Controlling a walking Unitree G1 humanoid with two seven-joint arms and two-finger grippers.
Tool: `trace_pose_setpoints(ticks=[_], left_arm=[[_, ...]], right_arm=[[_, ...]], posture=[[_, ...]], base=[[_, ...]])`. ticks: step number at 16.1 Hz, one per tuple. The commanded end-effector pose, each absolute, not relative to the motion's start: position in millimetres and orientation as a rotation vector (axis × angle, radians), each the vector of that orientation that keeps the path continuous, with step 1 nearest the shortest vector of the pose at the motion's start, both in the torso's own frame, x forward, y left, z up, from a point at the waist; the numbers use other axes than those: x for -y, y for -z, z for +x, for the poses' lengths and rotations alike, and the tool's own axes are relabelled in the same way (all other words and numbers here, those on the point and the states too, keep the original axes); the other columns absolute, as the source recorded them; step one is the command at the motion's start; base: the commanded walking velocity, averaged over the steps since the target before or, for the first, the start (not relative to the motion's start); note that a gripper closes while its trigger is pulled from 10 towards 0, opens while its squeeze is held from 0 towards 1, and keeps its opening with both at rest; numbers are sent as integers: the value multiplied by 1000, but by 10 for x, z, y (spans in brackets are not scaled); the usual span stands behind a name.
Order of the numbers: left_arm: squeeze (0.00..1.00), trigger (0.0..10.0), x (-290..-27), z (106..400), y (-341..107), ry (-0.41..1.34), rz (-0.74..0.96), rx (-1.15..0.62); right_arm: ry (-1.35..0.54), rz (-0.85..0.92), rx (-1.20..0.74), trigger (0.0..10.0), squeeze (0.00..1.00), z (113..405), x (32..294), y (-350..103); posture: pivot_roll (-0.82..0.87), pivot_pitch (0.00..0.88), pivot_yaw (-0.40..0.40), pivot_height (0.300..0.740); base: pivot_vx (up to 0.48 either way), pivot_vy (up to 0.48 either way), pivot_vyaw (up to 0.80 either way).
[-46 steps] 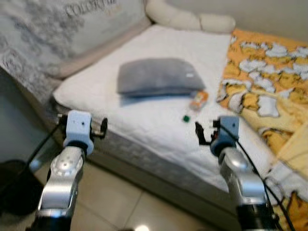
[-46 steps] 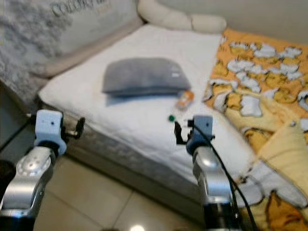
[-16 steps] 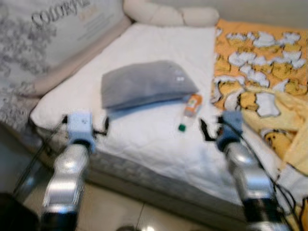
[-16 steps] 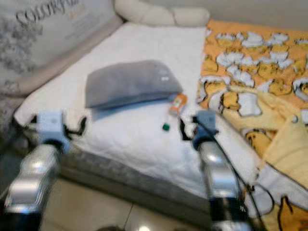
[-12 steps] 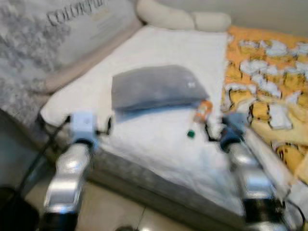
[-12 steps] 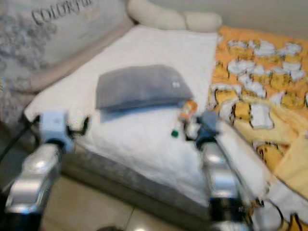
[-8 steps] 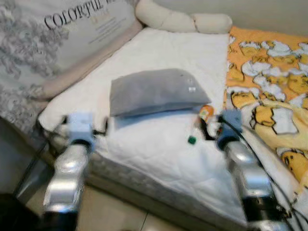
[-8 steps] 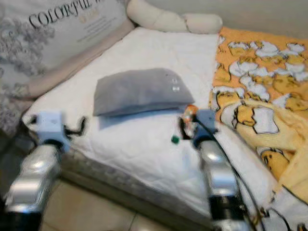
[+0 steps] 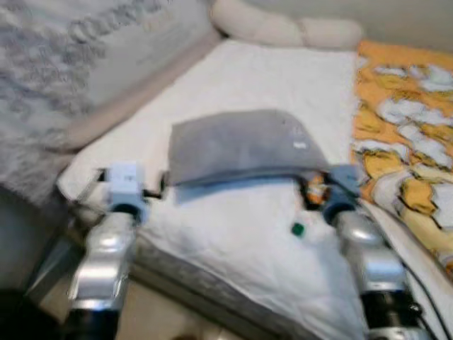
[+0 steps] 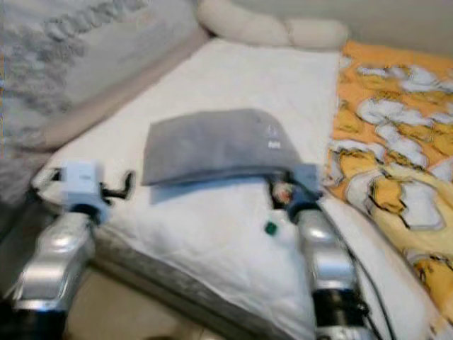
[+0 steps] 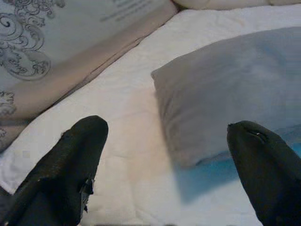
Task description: Clean up the room
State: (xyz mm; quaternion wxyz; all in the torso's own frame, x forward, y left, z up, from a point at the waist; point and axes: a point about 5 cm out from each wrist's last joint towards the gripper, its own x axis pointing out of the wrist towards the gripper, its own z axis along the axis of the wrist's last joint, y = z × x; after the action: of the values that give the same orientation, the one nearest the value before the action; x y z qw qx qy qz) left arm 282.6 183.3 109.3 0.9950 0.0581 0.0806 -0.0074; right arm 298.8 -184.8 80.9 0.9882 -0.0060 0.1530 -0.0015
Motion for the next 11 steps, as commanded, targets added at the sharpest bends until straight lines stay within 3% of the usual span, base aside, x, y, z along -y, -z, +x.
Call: trace_pose_setpoints(ticks=[1,2,3,6,11], left_arm=[[0,10000,-1925,2822,-1150,1,136,-148],[0,10000,-1896,2779,-1144,49,149,-157],[0,10000,-1879,2740,-1138,88,163,-168],[0,10000,-1795,2665,-1143,220,196,-173],[0,10000,-1728,2608,-1090,466,316,-259]], right_arm=[[-27,5,-295,10000,0,3032,1738,-871],[-19,16,-306,10000,0,3011,1771,-868],[1,23,-339,10000,1000,2981,1821,-837],[87,-112,-462,10000,1000,3002,1979,-665],[132,-99,-534,10000,1000,3368,2002,-643]], posture=[[39,0,42,740],[38,0,41,740],[36,0,42,740],[33,0,41,740],[58,0,33,740]], base=[[0,0,0],[0,0,0],[0,0,0],[0,0,0],[0,0,0]])
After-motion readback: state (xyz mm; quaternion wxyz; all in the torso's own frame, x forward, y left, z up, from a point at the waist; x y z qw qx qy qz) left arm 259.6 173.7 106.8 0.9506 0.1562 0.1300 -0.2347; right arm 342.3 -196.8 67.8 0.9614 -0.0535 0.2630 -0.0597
